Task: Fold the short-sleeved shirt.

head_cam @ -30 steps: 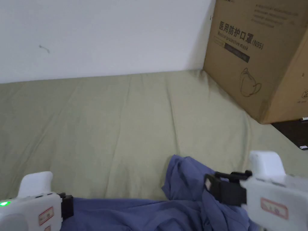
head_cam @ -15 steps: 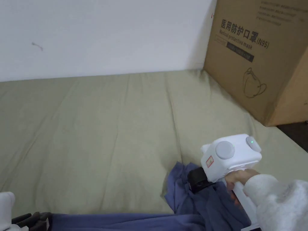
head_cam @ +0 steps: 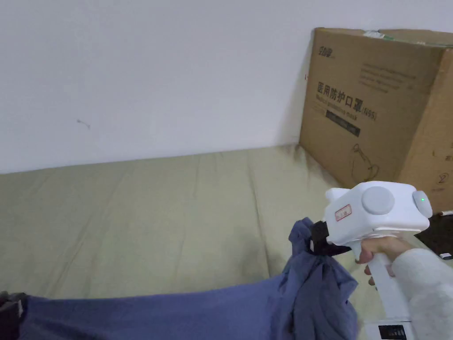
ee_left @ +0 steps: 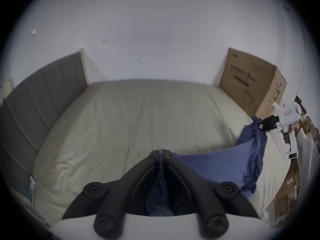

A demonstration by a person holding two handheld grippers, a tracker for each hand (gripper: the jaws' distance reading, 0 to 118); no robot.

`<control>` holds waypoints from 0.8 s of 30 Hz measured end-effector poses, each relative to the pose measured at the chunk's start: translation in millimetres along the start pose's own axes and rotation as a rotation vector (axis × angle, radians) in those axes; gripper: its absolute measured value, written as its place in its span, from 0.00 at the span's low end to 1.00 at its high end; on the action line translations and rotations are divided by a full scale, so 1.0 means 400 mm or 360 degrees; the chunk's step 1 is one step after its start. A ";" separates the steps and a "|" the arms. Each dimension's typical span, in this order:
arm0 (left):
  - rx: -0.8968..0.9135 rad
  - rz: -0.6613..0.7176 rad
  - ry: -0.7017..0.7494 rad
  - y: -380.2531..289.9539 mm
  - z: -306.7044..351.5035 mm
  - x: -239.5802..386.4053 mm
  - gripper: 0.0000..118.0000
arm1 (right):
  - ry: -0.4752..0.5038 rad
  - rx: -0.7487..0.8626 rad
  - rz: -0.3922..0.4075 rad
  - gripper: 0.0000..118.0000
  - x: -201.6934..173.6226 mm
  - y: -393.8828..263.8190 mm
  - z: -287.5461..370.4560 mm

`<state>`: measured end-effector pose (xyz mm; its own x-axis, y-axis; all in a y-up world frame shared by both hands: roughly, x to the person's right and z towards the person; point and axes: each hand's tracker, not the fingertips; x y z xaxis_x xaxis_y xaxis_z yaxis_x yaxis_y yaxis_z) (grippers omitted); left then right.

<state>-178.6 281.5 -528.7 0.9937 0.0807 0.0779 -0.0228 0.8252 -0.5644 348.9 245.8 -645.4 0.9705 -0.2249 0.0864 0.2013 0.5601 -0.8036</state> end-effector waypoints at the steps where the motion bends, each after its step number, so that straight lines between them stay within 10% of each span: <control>1: 0.0052 0.0004 0.0011 0.025 0.027 -0.012 0.01 | 0.0003 0.0082 -0.0022 0.02 0.008 0.013 0.057; 11: 0.0404 -0.0031 -0.0009 0.268 0.179 -0.025 0.01 | 0.0110 0.0468 -0.0133 0.02 0.008 0.116 0.472; 24: 0.0398 -0.0108 0.0008 0.562 0.013 -0.070 0.01 | 0.0098 0.0595 -0.0158 0.02 -0.106 0.391 0.501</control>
<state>-212.3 467.5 -653.4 0.9944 0.0179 0.1041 0.0184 0.9412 -0.3373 365.7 502.6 -656.9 0.9364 -0.3337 0.1086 0.3394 0.7824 -0.5222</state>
